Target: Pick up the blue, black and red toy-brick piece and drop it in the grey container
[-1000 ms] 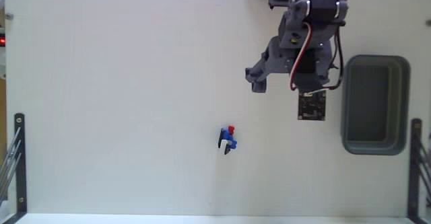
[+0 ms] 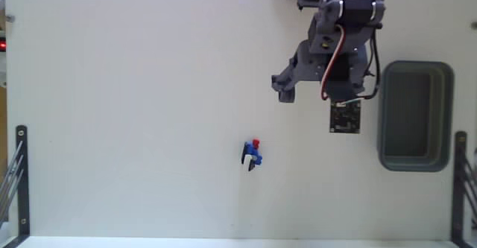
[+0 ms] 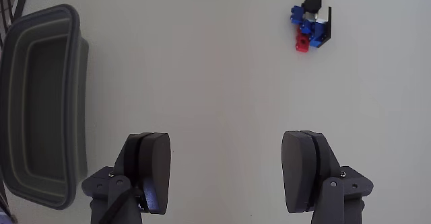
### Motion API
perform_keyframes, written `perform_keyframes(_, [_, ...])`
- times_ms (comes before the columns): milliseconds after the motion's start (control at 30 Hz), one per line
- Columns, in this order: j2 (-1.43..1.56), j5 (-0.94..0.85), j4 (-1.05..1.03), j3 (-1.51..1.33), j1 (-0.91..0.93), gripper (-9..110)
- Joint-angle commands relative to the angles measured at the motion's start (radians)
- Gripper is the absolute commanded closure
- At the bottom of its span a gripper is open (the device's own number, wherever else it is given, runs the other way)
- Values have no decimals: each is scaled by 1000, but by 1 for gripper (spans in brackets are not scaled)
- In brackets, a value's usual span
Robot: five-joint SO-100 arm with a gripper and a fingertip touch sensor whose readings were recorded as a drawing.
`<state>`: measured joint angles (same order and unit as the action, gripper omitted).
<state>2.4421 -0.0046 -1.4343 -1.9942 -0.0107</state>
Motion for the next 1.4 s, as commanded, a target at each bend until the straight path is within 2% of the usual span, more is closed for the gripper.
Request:
perform_keyframes(0, [38, 5, 4, -5, 11, -9])
perform_keyframes(1067, [38, 5, 4, -5, 14, -9])
perform_keyframes(1367, [38, 5, 4, -5, 125, -9])
